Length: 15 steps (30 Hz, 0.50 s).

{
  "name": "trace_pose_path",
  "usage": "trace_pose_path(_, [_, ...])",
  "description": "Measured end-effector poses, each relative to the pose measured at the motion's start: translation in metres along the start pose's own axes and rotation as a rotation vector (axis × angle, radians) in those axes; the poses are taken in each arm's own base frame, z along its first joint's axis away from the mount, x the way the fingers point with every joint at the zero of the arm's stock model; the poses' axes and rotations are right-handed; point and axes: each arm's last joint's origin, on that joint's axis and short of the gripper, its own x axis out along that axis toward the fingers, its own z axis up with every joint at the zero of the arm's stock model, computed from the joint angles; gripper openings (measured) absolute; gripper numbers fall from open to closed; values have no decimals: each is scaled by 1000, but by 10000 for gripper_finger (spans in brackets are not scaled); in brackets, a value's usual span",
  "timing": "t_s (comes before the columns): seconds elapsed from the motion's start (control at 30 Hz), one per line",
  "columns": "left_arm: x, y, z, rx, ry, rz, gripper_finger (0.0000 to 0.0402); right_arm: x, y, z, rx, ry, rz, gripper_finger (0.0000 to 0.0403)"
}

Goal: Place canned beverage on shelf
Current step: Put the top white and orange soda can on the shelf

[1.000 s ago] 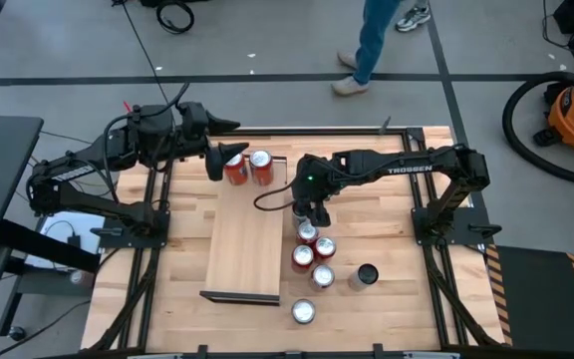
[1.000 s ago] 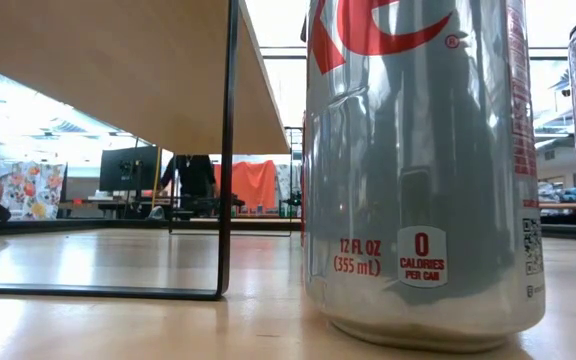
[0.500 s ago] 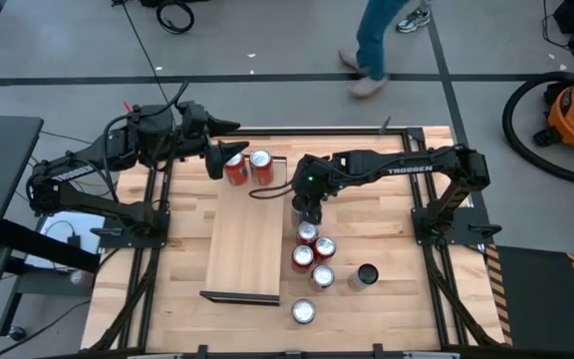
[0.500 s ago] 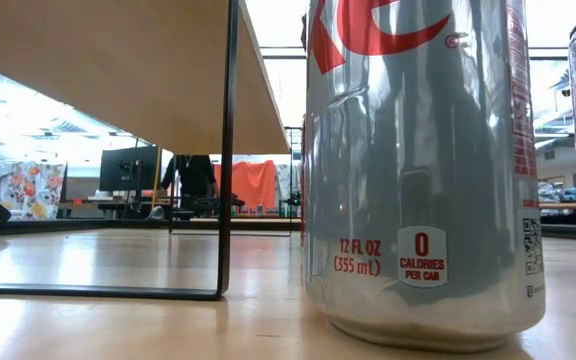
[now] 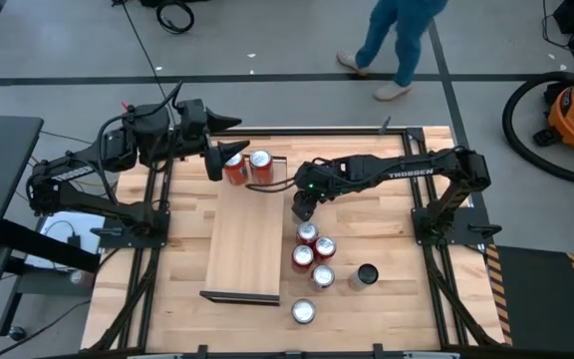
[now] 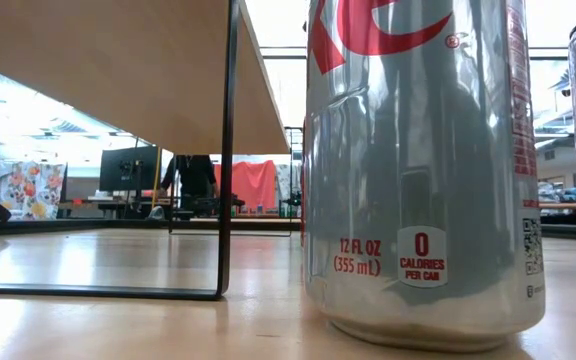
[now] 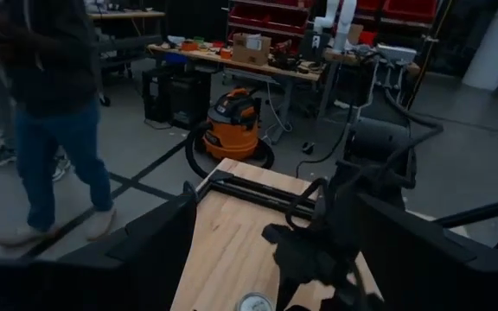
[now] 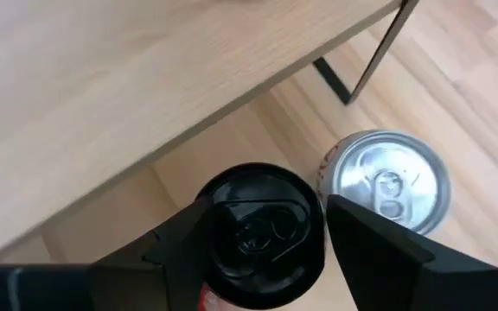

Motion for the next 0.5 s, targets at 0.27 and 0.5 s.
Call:
trace_pose_path(0.27, [0,0,0,20,4,-14,318,-22,-14,13,-198,-57,104,282])
trace_pose_path(0.5, [0,-1,0,-13,8,-41,318,-24,-12,11,-611,-39,271,346])
